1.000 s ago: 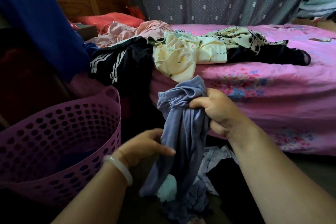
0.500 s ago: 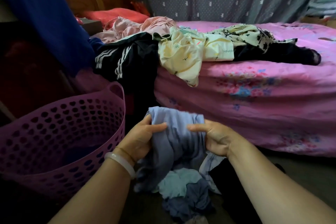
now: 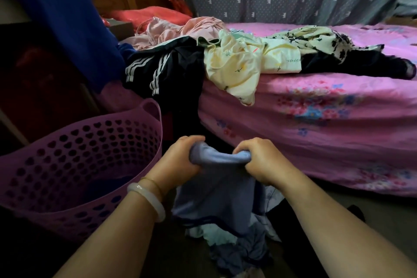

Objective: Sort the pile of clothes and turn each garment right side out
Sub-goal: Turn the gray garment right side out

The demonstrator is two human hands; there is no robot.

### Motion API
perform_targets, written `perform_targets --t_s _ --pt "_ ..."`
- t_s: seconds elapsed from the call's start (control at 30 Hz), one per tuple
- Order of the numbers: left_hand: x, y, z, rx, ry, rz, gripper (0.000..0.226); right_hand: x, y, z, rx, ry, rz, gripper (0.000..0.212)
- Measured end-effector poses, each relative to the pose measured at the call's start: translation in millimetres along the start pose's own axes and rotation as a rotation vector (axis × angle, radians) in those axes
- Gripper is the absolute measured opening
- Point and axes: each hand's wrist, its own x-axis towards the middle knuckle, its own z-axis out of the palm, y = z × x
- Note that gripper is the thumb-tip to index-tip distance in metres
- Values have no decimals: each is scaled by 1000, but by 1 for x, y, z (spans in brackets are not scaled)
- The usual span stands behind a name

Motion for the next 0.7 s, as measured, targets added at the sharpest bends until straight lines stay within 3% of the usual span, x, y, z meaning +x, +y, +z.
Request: perform_targets --t_s 0.07,0.13,0.17,0.27,0.33,0.53,0.7 --pt "-2 -8 1 302 119 62 40 3 3 5 -32 226 -15 35" --pt "-4 -18 -1 245 319 39 22 10 9 5 68 380 -22 10" --pt "-4 -22 -5 119 423 14 11 13 7 3 168 404 13 14" --pt "-3 -22 -18 -326 471 -84 16 16 -9 3 579 374 177 33" --pt "-3 -16 -19 -511 448 -134 19 20 -25 12 695 373 221 38" --pt "3 -29 -40 -509 783 -233 18 63 -100 31 902 435 167 20" --pt "9 -58 -129 -392 1047 -180 11 109 -186 38 1185 230 138 17"
